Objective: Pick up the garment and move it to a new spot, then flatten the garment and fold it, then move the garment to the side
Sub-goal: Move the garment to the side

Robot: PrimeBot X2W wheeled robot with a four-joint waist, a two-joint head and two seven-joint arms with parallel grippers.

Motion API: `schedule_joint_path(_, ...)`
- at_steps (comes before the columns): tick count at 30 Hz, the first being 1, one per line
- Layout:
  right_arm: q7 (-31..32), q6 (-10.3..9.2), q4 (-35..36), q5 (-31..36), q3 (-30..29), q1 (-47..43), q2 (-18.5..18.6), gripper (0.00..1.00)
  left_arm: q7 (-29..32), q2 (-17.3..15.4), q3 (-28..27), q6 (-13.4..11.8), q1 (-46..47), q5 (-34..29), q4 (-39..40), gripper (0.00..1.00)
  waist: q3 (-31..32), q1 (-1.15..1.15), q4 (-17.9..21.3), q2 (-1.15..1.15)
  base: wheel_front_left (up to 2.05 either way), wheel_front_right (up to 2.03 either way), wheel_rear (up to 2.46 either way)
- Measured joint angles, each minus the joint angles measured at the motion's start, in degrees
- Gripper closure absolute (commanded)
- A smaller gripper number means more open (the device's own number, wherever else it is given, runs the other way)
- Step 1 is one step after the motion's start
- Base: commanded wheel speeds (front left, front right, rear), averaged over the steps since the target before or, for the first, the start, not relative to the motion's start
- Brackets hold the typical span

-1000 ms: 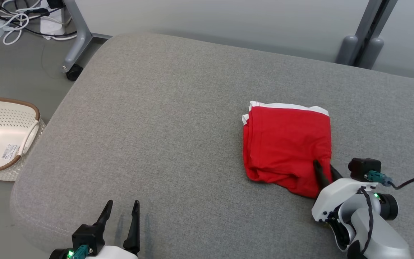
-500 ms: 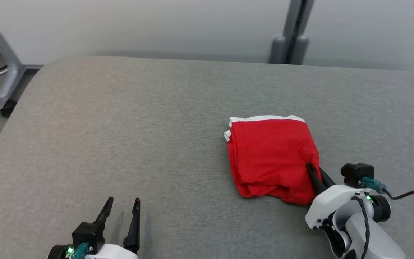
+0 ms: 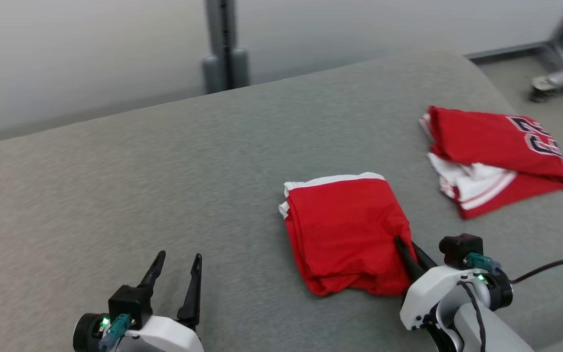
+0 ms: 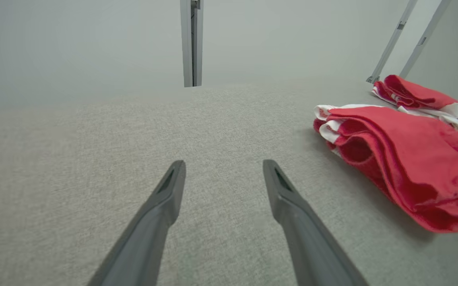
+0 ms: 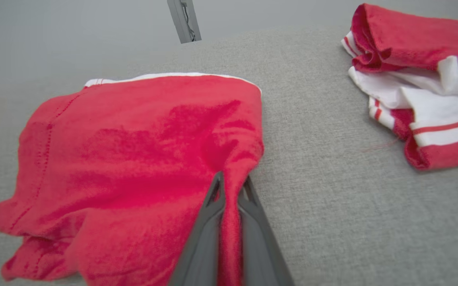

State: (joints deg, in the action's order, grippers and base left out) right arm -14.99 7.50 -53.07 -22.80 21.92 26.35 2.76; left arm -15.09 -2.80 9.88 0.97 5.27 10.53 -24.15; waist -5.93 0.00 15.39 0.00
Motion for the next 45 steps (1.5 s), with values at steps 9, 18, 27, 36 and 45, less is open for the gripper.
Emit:
schedule_joint_path(9,0.0,0.0,0.4,-2.3,4.8,0.2,0.0,1.0,0.0,0.0,0.3,0.3,1.1,-0.6,-0.5,0.0,-1.1,0.0,10.6,0.0,0.0,0.0,0.0)
schedule_joint_path(18,0.0,-0.01,0.8,-1.2,8.6,5.3,0.9,1.0,0.0,0.1,0.6,1.1,2.4,-1.5,-1.1,0.0,-4.3,0.0,13.1,0.0,0.0,0.0,0.0)
schedule_joint_path(27,0.0,0.0,0.1,0.9,9.6,17.5,5.0,1.0,0.0,0.0,0.5,1.5,3.7,-2.8,-1.7,0.0,-6.5,0.0,9.5,0.0,0.0,0.0,0.0)
schedule_joint_path(36,0.0,0.0,-11.3,3.5,0.4,25.9,13.9,1.0,0.0,0.0,0.7,2.5,5.9,-4.4,-1.4,0.0,-9.1,0.0,2.9,0.0,0.0,0.0,0.0)
schedule_joint_path(45,0.0,0.0,-18.9,9.8,-15.2,25.9,21.8,0.0,0.0,0.0,1.1,2.8,7.2,-5.1,-1.2,0.0,-11.1,0.0,-2.9,0.0,0.0,0.0,0.0)
